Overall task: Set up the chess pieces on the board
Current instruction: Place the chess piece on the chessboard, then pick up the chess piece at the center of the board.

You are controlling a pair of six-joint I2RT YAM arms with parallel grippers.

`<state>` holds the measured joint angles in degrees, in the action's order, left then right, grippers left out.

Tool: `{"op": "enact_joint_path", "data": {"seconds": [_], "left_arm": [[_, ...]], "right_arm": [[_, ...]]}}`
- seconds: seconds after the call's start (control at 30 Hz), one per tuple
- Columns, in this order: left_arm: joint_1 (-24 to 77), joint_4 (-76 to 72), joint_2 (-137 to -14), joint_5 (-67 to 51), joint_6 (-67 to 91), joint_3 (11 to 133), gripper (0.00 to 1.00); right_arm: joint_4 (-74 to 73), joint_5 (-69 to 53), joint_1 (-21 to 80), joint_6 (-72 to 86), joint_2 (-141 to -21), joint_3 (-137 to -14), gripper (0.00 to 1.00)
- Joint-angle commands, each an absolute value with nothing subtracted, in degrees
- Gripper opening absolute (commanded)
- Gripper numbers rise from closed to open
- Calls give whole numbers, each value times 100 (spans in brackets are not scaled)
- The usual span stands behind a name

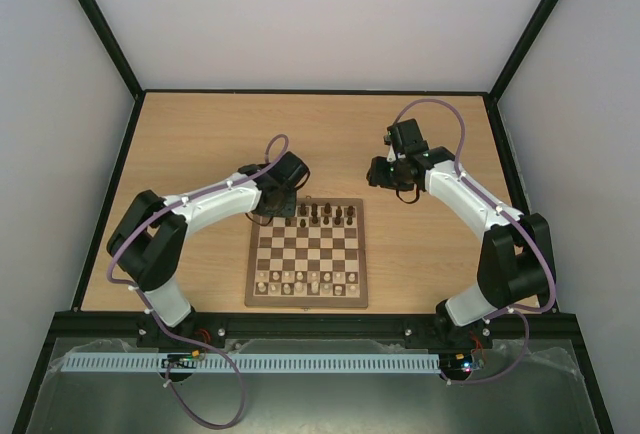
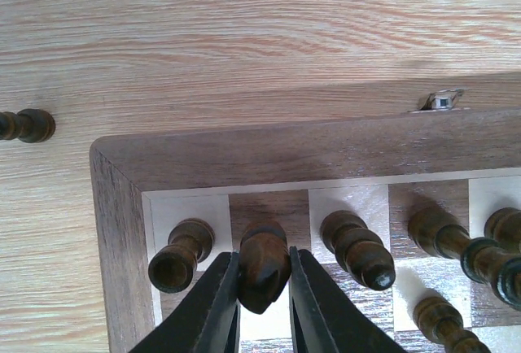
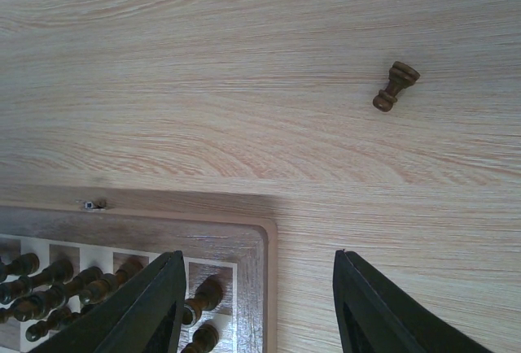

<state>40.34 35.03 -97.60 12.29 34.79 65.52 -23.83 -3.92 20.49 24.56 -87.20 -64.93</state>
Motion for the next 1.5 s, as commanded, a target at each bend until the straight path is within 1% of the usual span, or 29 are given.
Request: {"op": "enact_joint_path", "data": {"seconds": [0.0, 0.37, 0.57, 0.67, 0.77, 0.87, 0.93, 1.0, 1.07, 1.1, 1.23, 1.37, 1.47], "left_arm": [[4078, 3453, -9846, 1268, 3487, 6512, 19], [4104, 3417, -9923, 1255, 3488, 6530, 21], [4104, 3484, -9910, 1319, 3500, 6576, 26], [4111, 3565, -9861, 1355, 3529, 6634, 31], [4122, 3681, -9706, 1367, 3557, 6754, 39], [4147, 3966, -9460, 1455, 3544, 7097, 42], [4148, 4201, -9243, 1550, 3517, 7403, 46], [4125, 4486, -9031, 1745, 3478, 7689, 53], [3993, 4629, -8854, 1902, 3414, 7890, 59], [3870, 4644, -8786, 1909, 3357, 7907, 61], [3201, 4574, -8697, 1836, 3198, 7688, 62], [2609, 4186, -8910, 1620, 3141, 7142, 62], [2470, 3862, -9185, 1506, 3147, 6915, 62]], "right_arm": [[-2453, -453, 2058, 2382, -8678, -6399, 51], [-2424, -476, 2067, 2382, -8710, -6373, 51], [-2417, -508, 2066, 2373, -8710, -6367, 51], [-2414, -513, 2071, 2373, -8701, -6362, 51], [-2411, -507, 2067, 2373, -8686, -6358, 51], [-2411, -510, 2074, 2373, -8675, -6361, 51], [-2420, -519, 2074, 2375, -8667, -6367, 52], [-2422, -523, 2075, 2378, -8659, -6379, 51], [-2420, -548, 2079, 2373, -8643, -6380, 51], [-2420, -564, 2075, 2373, -8633, -6381, 51], [-2406, -594, 2075, 2373, -8606, -6364, 51], [-2379, -661, 2081, 2365, -8624, -6359, 51], [-2374, -685, 2107, 2364, -8631, -6354, 51]]}}
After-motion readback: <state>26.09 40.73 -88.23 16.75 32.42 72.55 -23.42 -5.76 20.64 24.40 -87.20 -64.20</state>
